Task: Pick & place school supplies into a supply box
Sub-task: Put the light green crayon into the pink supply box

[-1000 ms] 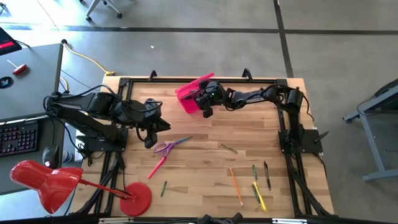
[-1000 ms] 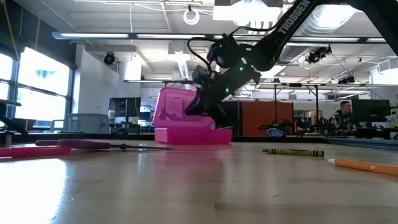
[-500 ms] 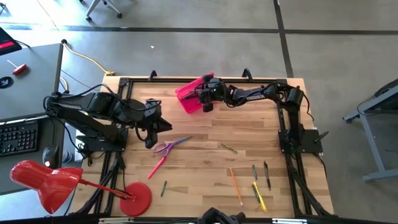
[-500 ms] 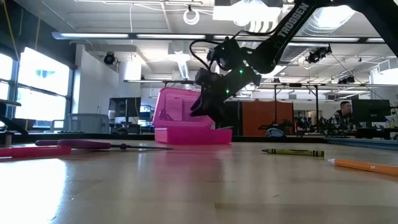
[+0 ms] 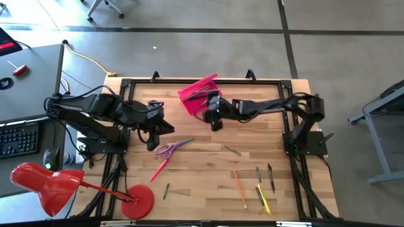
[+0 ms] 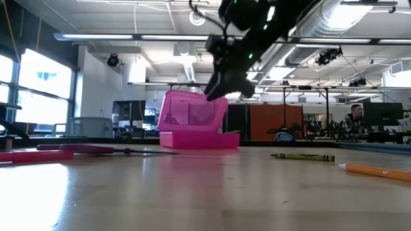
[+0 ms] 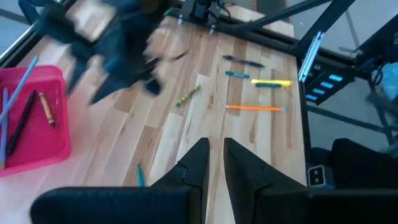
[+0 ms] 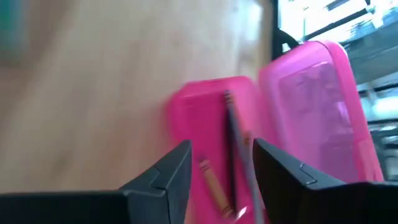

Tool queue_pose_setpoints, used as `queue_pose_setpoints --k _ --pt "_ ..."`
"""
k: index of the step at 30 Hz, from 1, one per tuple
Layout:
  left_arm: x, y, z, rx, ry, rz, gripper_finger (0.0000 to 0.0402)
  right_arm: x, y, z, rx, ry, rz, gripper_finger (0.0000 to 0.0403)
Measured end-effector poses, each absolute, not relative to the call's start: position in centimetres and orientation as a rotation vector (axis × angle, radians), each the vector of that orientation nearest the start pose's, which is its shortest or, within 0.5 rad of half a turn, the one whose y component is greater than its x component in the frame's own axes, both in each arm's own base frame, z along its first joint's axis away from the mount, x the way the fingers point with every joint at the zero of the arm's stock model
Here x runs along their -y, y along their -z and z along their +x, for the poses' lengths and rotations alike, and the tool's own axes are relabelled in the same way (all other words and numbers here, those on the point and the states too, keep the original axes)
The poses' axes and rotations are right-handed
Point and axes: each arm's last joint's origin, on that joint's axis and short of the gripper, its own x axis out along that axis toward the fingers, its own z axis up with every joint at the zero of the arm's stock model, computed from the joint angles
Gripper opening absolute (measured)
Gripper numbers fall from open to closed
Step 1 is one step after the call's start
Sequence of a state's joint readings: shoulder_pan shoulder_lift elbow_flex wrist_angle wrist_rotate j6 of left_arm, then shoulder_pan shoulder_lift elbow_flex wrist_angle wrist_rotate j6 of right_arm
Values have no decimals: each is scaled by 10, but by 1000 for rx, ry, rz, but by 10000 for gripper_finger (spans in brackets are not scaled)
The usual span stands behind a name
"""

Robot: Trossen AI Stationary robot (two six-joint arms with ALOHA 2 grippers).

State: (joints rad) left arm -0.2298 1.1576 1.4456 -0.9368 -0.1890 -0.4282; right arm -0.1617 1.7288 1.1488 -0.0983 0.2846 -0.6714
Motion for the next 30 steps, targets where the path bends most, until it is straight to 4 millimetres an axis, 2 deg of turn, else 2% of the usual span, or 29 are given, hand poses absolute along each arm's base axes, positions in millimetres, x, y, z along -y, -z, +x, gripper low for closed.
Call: queue_pose_setpoints --k 3,8,13,17,20,23,30 --pt "42 -413 203 -649 -107 -282 81 45 -234 351 -856 148 -579 140" --pt "42 -411 202 -666 -115 -290 81 19 -254 317 -957 177 -345 139" --pt "46 -411 200 -660 -142 -253 81 -7 -252 284 -933 206 -169 139" --pt "51 -411 199 -653 -154 -223 81 -30 -226 256 -832 211 -36 139" --pt "56 -410 199 -651 -155 -210 81 -48 -202 241 -661 188 78 139" --pt "60 -410 197 -643 -157 -194 81 -62 -178 226 -522 198 88 139" --pt "61 -411 197 -629 -178 -199 81 -68 -129 192 -450 372 214 139"
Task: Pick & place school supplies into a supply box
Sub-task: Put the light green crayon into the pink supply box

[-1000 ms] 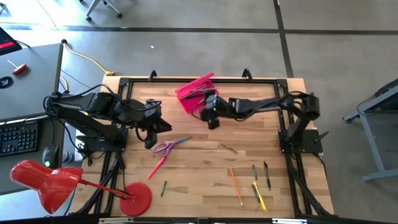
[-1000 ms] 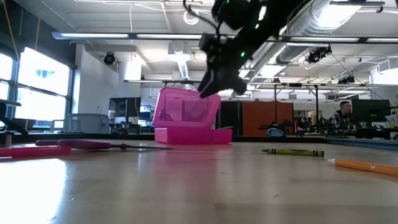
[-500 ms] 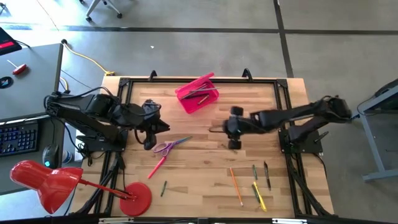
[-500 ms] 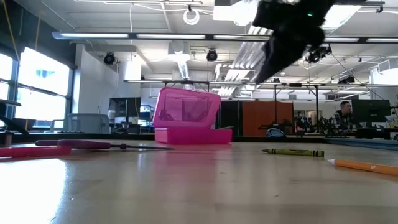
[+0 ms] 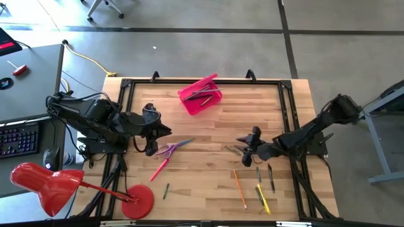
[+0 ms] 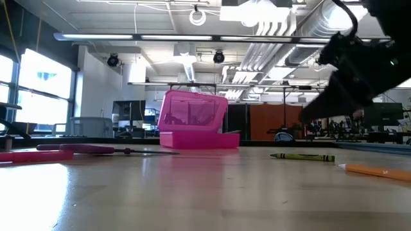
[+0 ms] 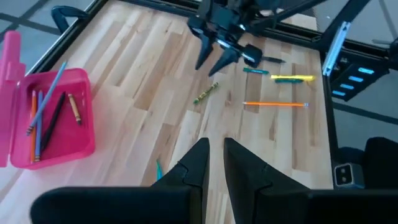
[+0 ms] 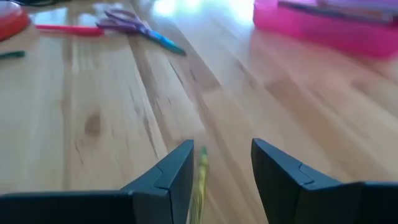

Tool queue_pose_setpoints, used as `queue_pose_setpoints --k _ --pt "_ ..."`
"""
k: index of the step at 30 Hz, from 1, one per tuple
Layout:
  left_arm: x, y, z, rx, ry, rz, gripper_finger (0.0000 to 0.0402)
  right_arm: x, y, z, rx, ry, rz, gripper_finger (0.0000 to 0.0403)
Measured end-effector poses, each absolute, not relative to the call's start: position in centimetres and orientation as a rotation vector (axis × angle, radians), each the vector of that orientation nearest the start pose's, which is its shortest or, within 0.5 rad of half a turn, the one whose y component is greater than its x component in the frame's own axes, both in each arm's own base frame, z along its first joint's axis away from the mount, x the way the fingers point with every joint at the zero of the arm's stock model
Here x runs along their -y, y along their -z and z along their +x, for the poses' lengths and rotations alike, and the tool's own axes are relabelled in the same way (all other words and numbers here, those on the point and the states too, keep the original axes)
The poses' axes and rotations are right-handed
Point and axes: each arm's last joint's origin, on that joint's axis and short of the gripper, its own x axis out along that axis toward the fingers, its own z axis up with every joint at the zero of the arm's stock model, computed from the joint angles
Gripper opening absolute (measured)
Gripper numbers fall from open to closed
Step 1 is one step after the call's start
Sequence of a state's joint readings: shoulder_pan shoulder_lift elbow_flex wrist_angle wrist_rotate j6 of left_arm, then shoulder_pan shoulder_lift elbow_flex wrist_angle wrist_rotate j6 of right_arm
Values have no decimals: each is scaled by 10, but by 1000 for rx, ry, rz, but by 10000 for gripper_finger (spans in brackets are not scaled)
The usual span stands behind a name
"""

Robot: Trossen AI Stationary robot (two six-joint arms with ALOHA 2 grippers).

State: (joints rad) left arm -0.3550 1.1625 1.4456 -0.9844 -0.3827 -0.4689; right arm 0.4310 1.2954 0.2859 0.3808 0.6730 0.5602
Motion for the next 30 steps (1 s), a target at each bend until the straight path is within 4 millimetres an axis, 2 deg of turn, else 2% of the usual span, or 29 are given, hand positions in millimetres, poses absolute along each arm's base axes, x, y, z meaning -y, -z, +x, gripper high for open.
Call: queue_pose_setpoints --k 5,13,23,30 --pt "60 -411 197 -609 -219 -194 81 -74 -111 187 -442 398 241 139" --pt "60 -412 198 -596 -223 -198 81 -92 -84 206 -484 456 123 139" --pt "60 -412 198 -597 -223 -198 81 -92 -45 206 -491 567 182 139" --pt "60 -412 198 -598 -223 -198 81 -90 -31 205 -474 621 132 136"
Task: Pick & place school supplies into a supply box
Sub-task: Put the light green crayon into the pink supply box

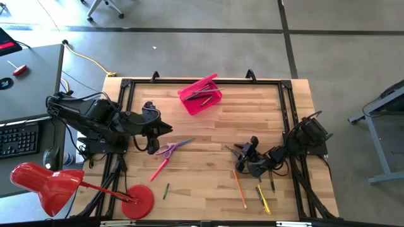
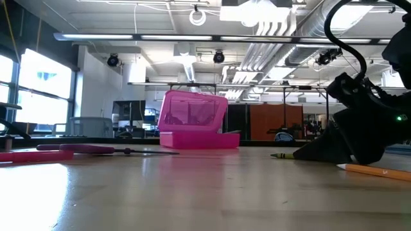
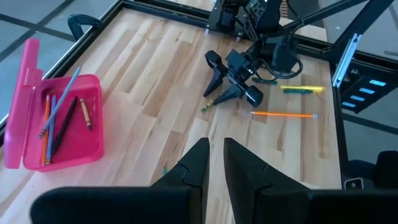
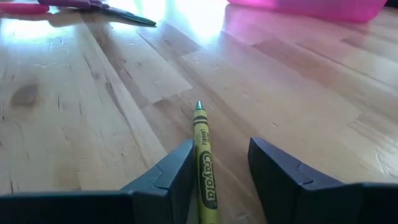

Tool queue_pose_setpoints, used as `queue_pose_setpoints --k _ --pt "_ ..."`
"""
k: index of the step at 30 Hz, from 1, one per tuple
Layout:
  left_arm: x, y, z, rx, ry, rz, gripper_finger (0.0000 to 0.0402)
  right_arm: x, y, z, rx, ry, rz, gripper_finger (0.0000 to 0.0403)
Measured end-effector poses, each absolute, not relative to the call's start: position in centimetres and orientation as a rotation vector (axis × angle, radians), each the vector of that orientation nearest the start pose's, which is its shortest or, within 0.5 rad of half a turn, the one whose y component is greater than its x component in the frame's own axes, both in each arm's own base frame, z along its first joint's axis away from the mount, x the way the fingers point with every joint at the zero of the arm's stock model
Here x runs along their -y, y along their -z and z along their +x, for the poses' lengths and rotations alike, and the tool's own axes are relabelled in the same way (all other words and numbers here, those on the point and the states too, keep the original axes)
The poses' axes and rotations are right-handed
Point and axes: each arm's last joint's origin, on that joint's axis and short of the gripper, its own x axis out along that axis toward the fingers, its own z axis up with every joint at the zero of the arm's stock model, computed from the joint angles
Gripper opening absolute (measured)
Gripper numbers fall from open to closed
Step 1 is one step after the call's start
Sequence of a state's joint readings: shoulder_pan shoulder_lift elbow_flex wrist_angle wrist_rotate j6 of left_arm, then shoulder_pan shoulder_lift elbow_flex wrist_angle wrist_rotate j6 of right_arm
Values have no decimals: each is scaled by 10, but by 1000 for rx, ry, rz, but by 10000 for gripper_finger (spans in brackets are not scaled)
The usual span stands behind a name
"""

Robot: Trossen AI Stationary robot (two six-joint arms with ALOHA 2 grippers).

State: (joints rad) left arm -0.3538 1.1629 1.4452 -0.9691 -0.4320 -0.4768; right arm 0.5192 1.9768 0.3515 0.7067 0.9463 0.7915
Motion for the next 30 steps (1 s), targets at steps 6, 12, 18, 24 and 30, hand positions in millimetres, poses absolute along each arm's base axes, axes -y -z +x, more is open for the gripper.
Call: queue_pose_setpoints --k 6,12,18,24,30 --pt "60 -412 198 -599 -223 -197 81 -92 -31 205 -471 589 95 93" --pt "60 -412 198 -599 -221 -193 81 -88 -33 209 -455 589 97 12" --pt "60 -412 198 -599 -221 -192 81 -76 -54 230 -383 512 22 26" --pt "60 -412 198 -593 -239 -178 81 -21 -81 272 -327 524 -71 11" --pt "60 -412 198 -592 -236 -164 81 47 -111 324 -332 429 -272 17"
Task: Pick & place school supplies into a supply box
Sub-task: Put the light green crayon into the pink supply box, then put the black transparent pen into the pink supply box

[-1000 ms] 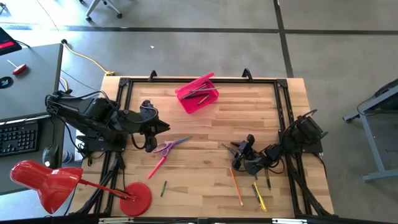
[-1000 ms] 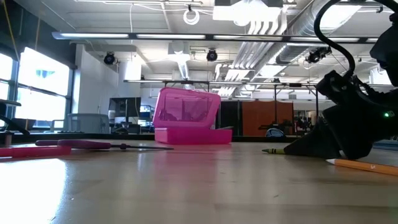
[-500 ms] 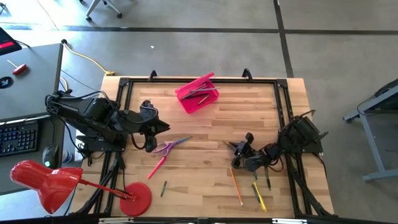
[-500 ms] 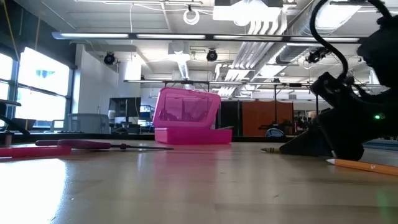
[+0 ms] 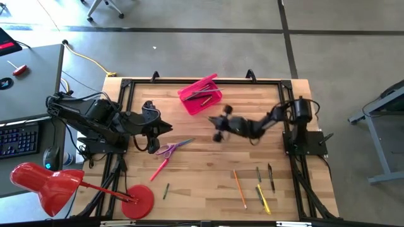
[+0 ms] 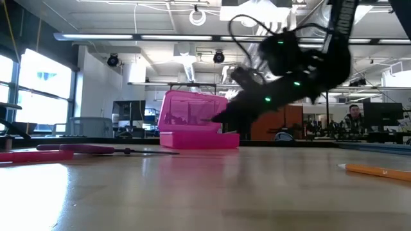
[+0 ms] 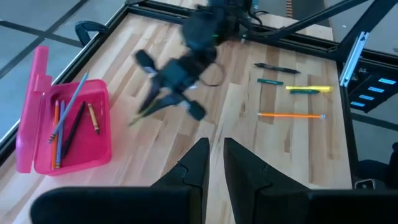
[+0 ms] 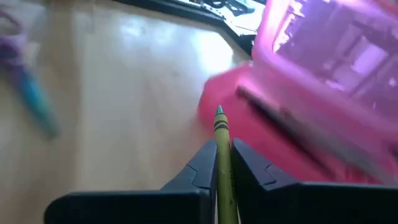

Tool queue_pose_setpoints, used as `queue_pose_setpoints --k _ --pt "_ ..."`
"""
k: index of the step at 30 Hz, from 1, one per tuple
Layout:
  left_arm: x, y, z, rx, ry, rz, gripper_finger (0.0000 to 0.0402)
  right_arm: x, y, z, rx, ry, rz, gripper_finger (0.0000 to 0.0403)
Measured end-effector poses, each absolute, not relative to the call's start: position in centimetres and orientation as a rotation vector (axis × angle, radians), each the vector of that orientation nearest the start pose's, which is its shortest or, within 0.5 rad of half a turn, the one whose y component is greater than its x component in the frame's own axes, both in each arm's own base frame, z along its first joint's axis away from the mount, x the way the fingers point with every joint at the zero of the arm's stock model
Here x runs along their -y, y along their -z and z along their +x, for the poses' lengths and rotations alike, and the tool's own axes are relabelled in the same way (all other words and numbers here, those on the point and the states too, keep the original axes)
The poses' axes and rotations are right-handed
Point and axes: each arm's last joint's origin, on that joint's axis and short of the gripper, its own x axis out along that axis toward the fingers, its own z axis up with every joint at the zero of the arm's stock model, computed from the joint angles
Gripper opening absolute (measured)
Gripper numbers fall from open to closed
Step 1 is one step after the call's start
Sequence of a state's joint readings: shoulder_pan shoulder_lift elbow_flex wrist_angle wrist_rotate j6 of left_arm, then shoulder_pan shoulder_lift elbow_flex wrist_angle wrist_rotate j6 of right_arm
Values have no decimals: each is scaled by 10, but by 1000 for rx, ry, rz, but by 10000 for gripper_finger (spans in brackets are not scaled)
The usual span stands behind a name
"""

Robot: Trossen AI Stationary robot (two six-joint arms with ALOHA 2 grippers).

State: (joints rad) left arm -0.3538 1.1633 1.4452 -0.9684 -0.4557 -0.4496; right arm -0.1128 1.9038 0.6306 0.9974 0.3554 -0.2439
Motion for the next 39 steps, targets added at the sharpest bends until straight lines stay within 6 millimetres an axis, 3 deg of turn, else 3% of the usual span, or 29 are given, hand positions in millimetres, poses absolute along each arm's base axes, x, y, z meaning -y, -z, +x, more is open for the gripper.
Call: queue_pose_setpoints --k 4,8,12,17,24,31,35,39 --pt "60 -412 198 -594 -231 -166 81 87 -135 356 -434 425 -375 7" --pt "60 -412 198 -596 -229 -161 81 123 -152 376 -620 370 -456 17" --pt "60 -412 198 -600 -222 -145 81 149 -160 381 -738 328 -476 19" --pt "60 -411 197 -610 -222 -136 81 168 -164 378 -708 320 -445 13" --pt "59 -410 197 -619 -224 -132 81 180 -163 371 -727 341 -425 55" --pt "59 -411 197 -616 -228 -134 81 180 -163 371 -737 344 -423 99" --pt "59 -411 197 -614 -233 -148 81 169 -164 375 -742 361 -419 109" --pt "59 -411 197 -613 -237 -160 81 144 -178 376 -758 291 -437 105"
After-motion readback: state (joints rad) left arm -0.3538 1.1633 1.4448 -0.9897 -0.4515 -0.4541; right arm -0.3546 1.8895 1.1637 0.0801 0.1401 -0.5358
